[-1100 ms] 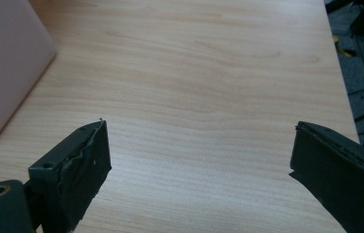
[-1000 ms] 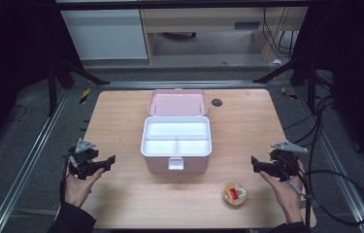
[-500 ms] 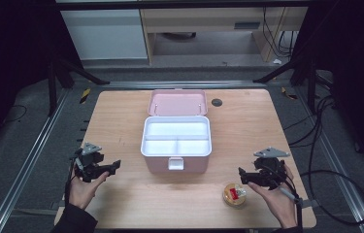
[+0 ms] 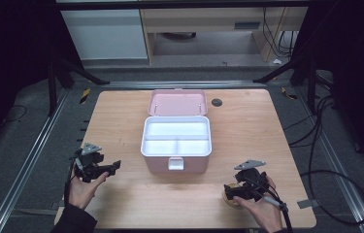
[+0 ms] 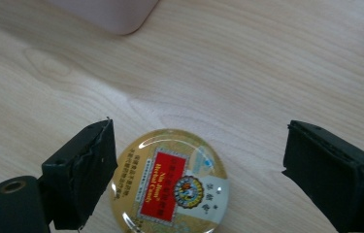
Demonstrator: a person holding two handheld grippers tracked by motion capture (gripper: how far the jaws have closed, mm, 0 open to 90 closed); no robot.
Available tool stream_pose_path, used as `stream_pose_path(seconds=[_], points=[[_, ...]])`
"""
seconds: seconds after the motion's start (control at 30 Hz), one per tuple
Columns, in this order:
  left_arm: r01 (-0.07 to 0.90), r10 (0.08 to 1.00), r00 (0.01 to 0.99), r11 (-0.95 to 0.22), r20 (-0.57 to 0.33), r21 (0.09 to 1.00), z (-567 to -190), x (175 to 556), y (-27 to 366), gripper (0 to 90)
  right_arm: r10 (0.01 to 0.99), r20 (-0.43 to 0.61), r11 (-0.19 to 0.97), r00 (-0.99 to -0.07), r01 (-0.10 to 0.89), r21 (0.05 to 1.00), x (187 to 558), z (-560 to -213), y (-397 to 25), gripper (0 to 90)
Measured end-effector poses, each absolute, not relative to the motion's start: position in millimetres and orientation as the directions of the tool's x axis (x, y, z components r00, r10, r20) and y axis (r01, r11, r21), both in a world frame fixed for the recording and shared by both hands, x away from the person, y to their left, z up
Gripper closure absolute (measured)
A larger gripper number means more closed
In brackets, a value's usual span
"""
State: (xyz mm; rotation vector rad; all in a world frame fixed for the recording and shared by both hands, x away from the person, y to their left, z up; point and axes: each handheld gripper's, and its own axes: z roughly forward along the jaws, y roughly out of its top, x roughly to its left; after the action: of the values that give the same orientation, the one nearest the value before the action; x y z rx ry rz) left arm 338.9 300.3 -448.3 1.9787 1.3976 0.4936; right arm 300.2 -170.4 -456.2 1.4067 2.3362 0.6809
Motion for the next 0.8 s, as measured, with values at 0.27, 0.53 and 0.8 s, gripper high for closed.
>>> stream_pose_path(seconds=[0.27,0.53,0.8], points=[[0.686,0.929,0.364,-0.218,-0.067,0.694,-448.5,338.5,298.9,26.8,0.886,-0.009,0.4,-0.463,0.755,0.52,293.1,-467.6,-166.2,11.7],[0.688,0.928,0.367,-0.224,-0.065,0.69,-449.6,338.5,297.2,26.8,0.886,-0.009,0.414,-0.464,0.78,0.469,290.8,-480.2,-163.7,11.8],[0.692,0.926,0.373,-0.232,-0.064,0.684,-450.6,338.5,295.7,26.9,0.887,-0.013,0.417,-0.461,0.789,0.451,291.0,-485.3,-163.1,18.6]])
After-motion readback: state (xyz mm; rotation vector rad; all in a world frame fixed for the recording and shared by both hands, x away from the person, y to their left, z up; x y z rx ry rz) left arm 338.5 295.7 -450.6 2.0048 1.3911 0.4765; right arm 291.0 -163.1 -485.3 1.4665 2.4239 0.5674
